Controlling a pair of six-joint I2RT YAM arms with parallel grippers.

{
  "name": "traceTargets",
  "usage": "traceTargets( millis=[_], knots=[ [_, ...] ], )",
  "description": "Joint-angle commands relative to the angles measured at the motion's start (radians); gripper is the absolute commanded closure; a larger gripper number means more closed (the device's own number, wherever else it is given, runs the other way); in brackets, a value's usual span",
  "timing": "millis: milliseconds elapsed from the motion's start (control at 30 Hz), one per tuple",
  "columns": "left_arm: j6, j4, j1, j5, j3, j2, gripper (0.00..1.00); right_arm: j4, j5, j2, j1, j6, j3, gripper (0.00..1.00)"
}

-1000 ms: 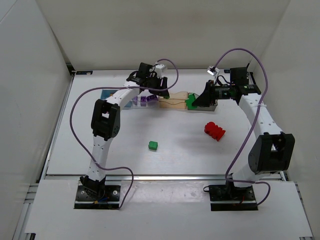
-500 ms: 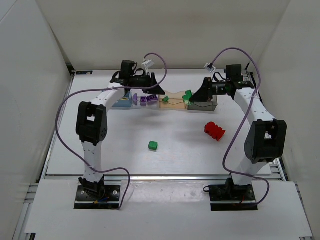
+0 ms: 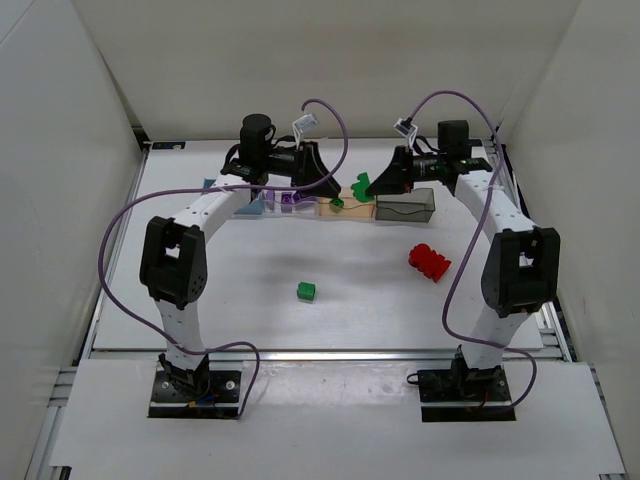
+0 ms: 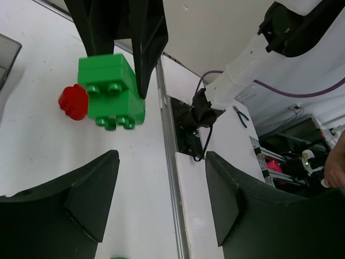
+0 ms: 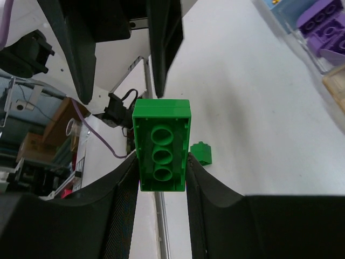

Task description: Sort the legos into containers by color

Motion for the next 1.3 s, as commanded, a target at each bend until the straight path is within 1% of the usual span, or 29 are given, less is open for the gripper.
traceTargets(
  millis=[0,100,333,667,733,800,933,967,1100,1200,1267],
  knots=[
    [-0.026,0.049,0.001,0.043,0.008,-0.035,0.24,0.060,-0.047,-0.006,0.036,0.043,0.054,1.00],
    [-0.021,0.049,0.001,0.034,0.014,-0.029,0.22,0.064,-0.047,-0.012,0.056,0.044,0.055,1.00],
    [-0.008,0.040,-0.003,0.013,0.025,-0.020,0.22,0.081,-0.041,-0.026,0.081,0.058,0.057,1.00],
    [0.135,-0.130,-0.031,-0.026,0.077,-0.006,0.25,0.112,-0.041,-0.027,0.110,0.090,0.081,1.00],
    [0.146,-0.132,-0.032,-0.027,0.077,-0.008,0.26,0.112,-0.041,-0.027,0.115,0.089,0.083,1.00],
    [0.150,-0.143,-0.034,-0.030,0.079,-0.008,0.29,0.112,-0.039,-0.027,0.115,0.087,0.081,1.00],
    [0.152,-0.150,-0.034,-0.017,0.086,0.002,0.47,0.109,-0.038,-0.027,0.116,0.077,0.078,1.00],
    [0.150,-0.150,-0.034,-0.015,0.086,0.002,0.56,0.106,-0.035,-0.026,0.115,0.072,0.077,1.00],
    [0.152,-0.150,-0.034,0.002,0.079,-0.003,0.70,0.042,-0.009,-0.027,0.115,0.012,0.078,1.00],
    [0.210,-0.228,-0.034,0.003,0.054,-0.023,0.73,0.012,0.011,-0.033,0.099,-0.040,0.071,1.00],
    [0.233,-0.241,-0.032,0.008,0.024,-0.053,0.73,0.004,0.013,-0.036,0.078,-0.049,0.068,1.00]
  ],
)
